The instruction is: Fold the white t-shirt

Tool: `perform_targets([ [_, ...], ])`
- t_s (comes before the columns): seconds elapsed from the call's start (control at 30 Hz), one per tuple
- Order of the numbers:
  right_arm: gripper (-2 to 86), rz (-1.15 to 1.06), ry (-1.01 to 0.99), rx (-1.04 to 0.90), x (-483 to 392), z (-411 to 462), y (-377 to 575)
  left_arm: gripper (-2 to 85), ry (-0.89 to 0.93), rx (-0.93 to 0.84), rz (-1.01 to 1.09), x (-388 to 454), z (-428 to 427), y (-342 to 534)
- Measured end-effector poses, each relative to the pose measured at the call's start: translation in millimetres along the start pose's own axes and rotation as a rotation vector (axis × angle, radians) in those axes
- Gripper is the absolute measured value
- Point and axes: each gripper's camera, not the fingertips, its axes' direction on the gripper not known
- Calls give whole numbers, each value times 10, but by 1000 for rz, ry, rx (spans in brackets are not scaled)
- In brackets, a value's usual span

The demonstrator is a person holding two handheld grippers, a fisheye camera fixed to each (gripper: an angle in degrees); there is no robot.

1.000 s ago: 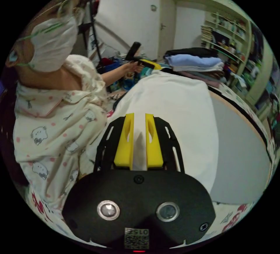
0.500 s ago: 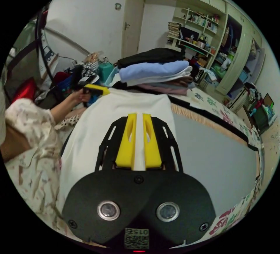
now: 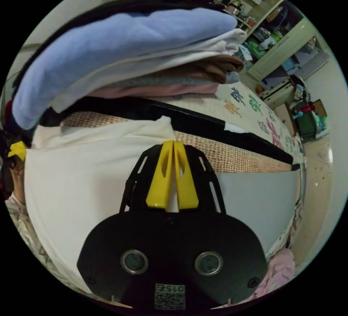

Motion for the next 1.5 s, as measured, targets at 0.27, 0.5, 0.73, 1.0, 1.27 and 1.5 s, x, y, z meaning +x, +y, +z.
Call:
perform_targets([
  [0.27,-6,42,15,-57,-143,-373,-588,-5,-75,-51,-47,440,211,70],
  [0.5,49,-12,-188,130,346,-2495,960,-7,-168,0,131,1405,-23,55],
  [0.73,84,373,-95,251,923,-4495,4660,2,105,-92,445,3068,270,-259],
  [1.0,94,421,-349,374,1530,-4992,5833,54,616,-333,874,6272,1290,-60],
  [1.27,131,400,-460,184,1692,-4718,5512,74,642,-549,1077,7872,1960,568],
  [1.5,51,402,-529,184,1696,-4931,5482,47,637,-691,1057,8200,2298,728],
])
